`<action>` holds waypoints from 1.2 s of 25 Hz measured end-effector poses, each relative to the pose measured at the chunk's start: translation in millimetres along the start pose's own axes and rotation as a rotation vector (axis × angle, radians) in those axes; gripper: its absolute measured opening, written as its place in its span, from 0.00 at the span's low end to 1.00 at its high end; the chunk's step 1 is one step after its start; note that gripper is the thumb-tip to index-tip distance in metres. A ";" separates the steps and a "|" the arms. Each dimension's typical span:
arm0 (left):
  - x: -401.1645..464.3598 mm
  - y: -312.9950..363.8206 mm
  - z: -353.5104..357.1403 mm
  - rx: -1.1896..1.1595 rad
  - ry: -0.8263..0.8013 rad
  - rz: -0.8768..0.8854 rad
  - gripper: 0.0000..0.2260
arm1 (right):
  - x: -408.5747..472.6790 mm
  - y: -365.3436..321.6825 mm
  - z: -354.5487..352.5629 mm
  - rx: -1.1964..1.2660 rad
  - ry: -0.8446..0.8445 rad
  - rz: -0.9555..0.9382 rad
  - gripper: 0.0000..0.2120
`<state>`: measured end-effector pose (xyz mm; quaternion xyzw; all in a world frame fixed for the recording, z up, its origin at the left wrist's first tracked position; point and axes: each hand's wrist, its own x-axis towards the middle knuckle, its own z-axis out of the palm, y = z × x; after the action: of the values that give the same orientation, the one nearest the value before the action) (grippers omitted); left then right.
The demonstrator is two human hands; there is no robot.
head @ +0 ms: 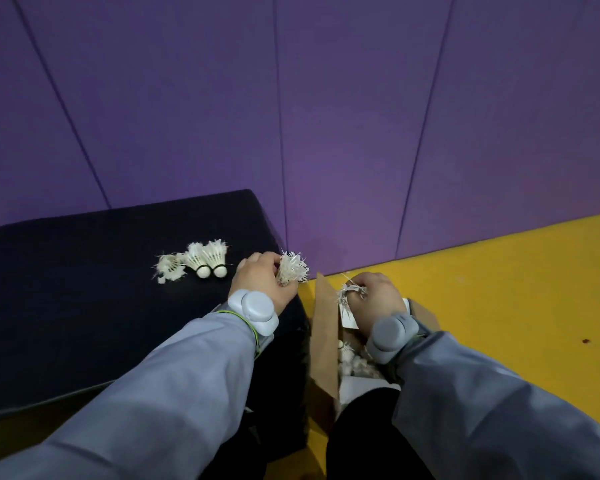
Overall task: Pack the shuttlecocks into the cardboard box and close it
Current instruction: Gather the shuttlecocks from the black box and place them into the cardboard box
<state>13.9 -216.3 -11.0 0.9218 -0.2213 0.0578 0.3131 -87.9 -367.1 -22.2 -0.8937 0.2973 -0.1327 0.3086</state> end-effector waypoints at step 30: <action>55.4 87.8 207.6 0.117 -0.460 0.105 0.36 | 93.6 189.6 -10.9 0.089 -0.124 0.423 0.29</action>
<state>17.9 -423.9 -114.5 0.9145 -0.3307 -0.1247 0.1971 -104.0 -549.6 -128.3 -0.8035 0.4524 -0.0229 0.3862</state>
